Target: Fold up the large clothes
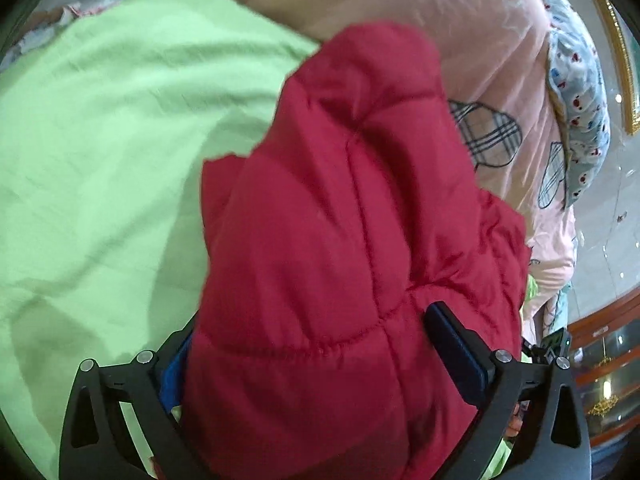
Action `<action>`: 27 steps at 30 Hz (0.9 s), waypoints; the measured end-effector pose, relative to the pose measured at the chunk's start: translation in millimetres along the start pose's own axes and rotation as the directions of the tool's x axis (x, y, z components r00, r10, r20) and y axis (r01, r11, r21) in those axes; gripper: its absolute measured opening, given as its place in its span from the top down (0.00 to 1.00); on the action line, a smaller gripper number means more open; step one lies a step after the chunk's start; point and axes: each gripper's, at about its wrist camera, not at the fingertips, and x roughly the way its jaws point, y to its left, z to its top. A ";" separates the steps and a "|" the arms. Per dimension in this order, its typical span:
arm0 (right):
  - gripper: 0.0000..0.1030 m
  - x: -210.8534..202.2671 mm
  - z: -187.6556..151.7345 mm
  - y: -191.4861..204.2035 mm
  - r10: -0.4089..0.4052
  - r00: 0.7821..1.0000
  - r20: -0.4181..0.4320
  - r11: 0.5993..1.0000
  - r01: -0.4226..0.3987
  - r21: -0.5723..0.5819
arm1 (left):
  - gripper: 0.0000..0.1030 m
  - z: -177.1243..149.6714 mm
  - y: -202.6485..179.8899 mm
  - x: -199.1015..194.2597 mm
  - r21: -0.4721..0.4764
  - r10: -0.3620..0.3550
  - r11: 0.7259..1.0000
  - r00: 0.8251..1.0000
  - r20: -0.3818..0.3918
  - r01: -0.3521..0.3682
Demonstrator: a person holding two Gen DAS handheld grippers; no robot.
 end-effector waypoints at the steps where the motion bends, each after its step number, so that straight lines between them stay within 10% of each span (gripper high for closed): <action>1: 0.09 5.1 -0.1 1.6 0.006 1.000 -0.015 1.000 -0.006 -0.002 | 0.01 1.1 0.8 3.7 -0.002 0.002 1.000 1.000 -0.001 -0.002; 8: 0.08 23.6 0.2 10.0 0.028 0.997 -0.073 1.000 -0.028 -0.011 | 0.09 7.2 -3.6 18.8 0.031 -0.008 0.999 1.000 -0.016 0.009; 17: 0.60 6.7 -7.4 24.0 0.043 0.996 -0.074 0.998 -0.047 -0.048 | 0.47 0.3 -30.8 2.6 0.117 -0.022 0.993 1.000 0.001 0.022; 27: 0.65 -46.0 -33.4 26.2 0.065 0.994 -0.084 0.996 -0.069 -0.049 | 0.57 -29.3 -65.7 -37.4 0.206 -0.097 0.973 0.995 -0.033 0.101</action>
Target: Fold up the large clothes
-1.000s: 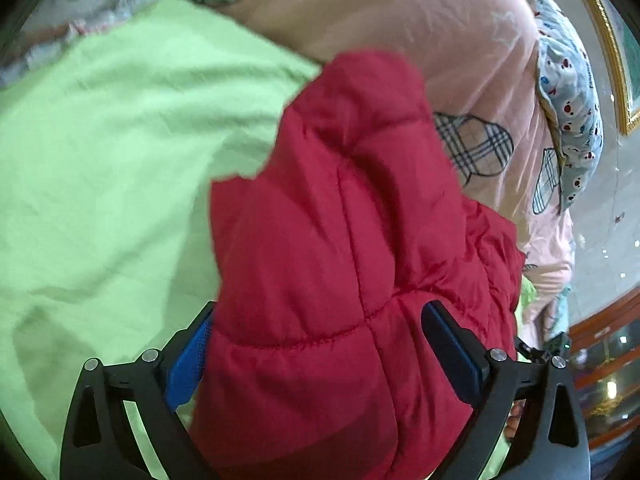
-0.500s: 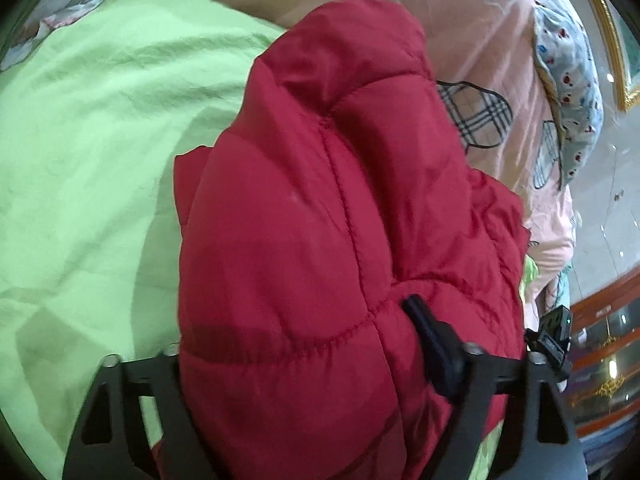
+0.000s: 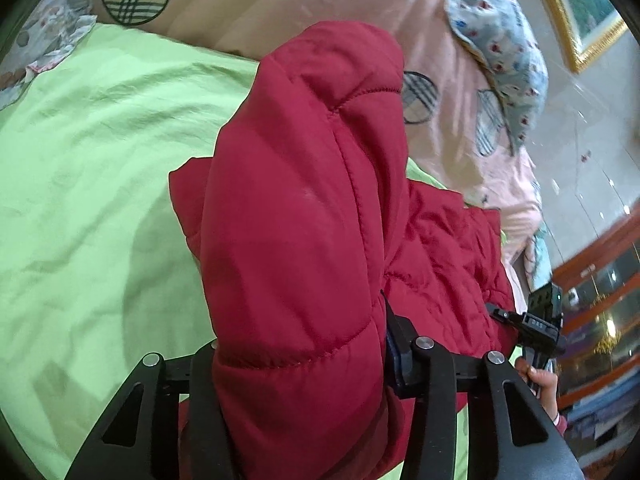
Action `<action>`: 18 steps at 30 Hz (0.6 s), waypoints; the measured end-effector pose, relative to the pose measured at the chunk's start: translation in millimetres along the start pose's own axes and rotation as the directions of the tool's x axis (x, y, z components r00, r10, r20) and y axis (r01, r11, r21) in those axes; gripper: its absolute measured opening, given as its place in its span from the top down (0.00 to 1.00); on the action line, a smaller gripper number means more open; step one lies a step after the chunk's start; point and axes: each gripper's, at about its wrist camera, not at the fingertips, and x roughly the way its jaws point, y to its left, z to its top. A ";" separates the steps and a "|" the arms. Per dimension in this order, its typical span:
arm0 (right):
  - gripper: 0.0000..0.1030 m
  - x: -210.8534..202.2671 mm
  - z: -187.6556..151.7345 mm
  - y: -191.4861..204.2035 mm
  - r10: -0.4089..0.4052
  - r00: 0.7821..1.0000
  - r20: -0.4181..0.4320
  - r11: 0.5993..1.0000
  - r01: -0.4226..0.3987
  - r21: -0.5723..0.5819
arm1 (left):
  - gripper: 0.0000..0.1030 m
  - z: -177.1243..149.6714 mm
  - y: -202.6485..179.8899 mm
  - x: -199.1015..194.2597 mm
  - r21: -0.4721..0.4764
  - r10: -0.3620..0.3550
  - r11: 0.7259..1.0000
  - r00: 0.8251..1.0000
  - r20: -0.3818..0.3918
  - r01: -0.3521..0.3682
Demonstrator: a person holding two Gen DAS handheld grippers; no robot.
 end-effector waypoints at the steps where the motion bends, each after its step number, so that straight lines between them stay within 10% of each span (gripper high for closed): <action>1: 0.65 -5.8 -4.6 0.6 -0.001 1.000 0.000 1.000 0.001 -0.002 | 0.57 -3.9 -2.6 -5.4 0.006 -0.007 1.000 1.000 -0.004 0.007; 18: 0.65 -51.4 -66.9 -0.9 0.051 0.999 -0.002 0.997 -0.051 0.050 | 0.58 -59.2 -11.8 -52.6 0.021 -0.058 0.998 0.996 -0.064 0.059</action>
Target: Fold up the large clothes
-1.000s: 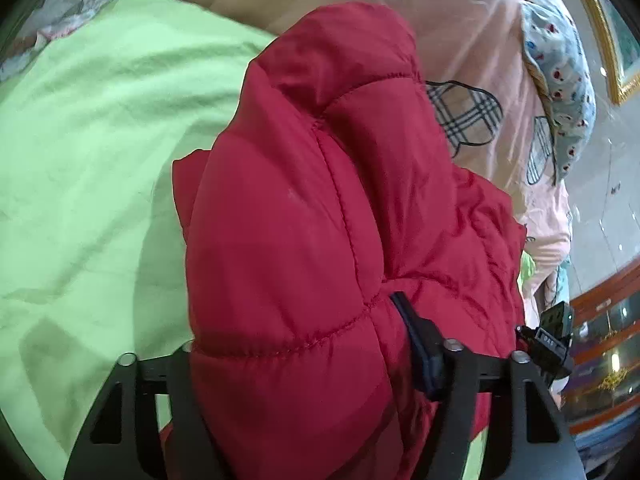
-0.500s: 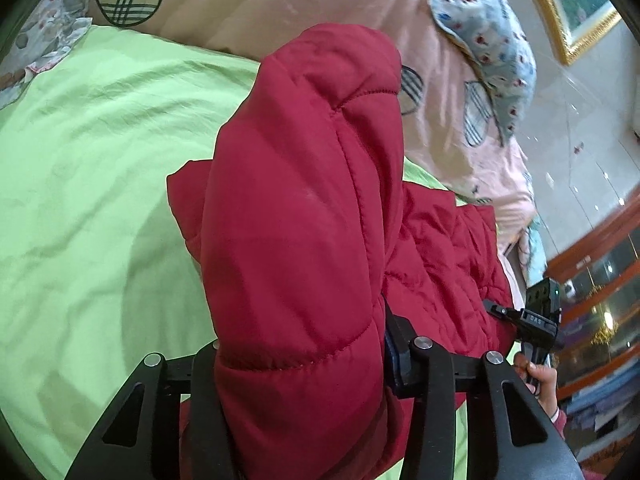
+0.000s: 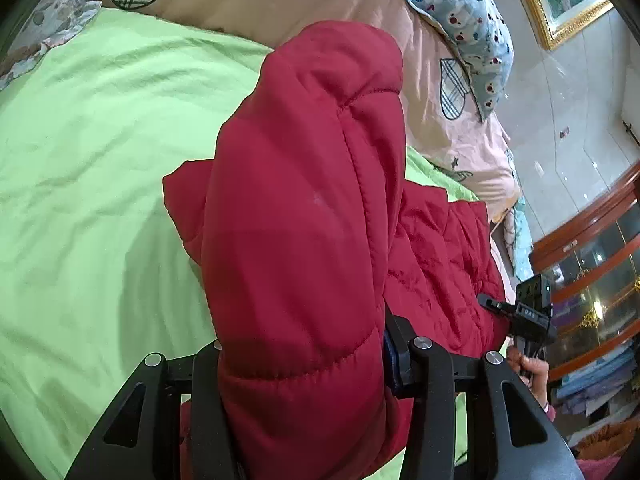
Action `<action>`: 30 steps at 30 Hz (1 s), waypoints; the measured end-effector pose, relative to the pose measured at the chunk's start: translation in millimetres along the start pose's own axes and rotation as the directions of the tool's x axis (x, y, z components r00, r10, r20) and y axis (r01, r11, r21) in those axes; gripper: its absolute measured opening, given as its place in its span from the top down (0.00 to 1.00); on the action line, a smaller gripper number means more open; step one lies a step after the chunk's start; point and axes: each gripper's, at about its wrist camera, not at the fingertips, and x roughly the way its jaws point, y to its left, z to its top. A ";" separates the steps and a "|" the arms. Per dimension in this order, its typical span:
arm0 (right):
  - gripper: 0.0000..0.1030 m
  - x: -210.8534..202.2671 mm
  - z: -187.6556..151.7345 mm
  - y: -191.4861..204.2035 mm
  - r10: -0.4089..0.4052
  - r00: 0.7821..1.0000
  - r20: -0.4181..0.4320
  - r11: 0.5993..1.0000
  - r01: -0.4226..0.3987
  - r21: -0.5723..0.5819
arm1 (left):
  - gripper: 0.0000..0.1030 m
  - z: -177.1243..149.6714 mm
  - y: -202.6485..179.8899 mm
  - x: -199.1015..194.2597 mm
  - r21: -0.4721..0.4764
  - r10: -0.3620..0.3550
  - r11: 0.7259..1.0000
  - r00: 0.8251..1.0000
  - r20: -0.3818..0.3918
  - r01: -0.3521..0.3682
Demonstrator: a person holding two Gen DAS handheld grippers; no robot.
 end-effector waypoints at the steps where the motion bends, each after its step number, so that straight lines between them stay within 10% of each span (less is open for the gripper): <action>1: 0.65 -0.8 -1.3 0.7 0.003 1.000 -0.001 1.000 -0.003 0.002 | 0.58 -3.5 1.4 -1.9 -0.003 -0.001 1.000 1.000 -0.004 0.001; 30: 0.19 -6.5 -8.7 -15.2 -0.143 0.988 0.060 0.989 0.146 -0.039 | 0.20 -20.1 -0.5 4.2 -0.007 0.219 0.976 0.976 0.018 -0.219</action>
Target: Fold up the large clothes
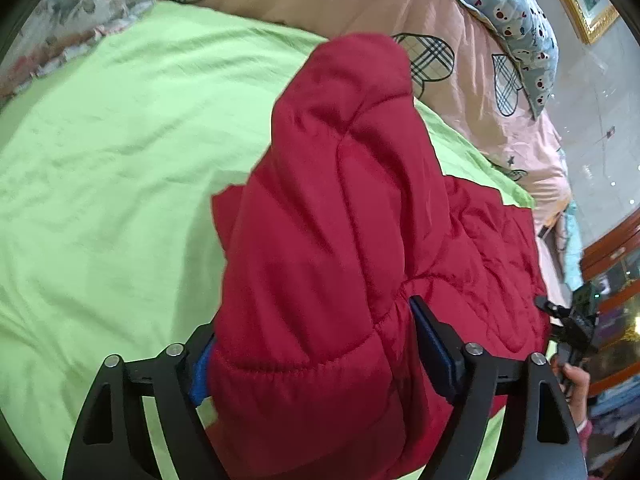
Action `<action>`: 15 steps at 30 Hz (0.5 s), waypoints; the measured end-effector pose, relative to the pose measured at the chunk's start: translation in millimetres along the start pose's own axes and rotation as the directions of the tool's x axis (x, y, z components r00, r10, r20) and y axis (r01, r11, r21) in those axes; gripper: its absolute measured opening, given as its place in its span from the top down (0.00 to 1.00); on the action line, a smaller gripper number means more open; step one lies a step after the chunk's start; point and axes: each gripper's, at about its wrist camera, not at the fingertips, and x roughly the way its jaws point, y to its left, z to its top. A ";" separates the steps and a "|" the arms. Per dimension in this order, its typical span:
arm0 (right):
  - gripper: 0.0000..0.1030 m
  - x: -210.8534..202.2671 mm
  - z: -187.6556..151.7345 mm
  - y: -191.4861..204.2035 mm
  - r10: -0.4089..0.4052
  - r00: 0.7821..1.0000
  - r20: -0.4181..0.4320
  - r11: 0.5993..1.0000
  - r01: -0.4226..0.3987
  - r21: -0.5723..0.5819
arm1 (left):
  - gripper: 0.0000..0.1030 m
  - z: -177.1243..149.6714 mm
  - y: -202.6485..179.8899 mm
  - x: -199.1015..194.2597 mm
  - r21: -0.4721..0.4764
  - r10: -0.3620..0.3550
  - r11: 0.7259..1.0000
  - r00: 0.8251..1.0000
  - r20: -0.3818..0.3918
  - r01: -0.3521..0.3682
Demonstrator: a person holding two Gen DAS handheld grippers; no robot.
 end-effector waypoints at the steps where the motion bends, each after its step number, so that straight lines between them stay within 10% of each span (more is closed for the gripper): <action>1: 0.18 -0.6 -0.1 0.4 -0.011 1.000 0.005 1.000 0.011 -0.003 | 0.19 -0.6 -1.6 -4.5 0.011 0.016 1.000 1.000 0.011 -0.016; 15: 0.06 -38.3 19.3 34.1 -0.195 0.962 0.193 0.969 0.219 -0.113 | 0.17 7.8 -32.6 -33.9 0.074 0.078 0.994 0.993 0.092 -0.085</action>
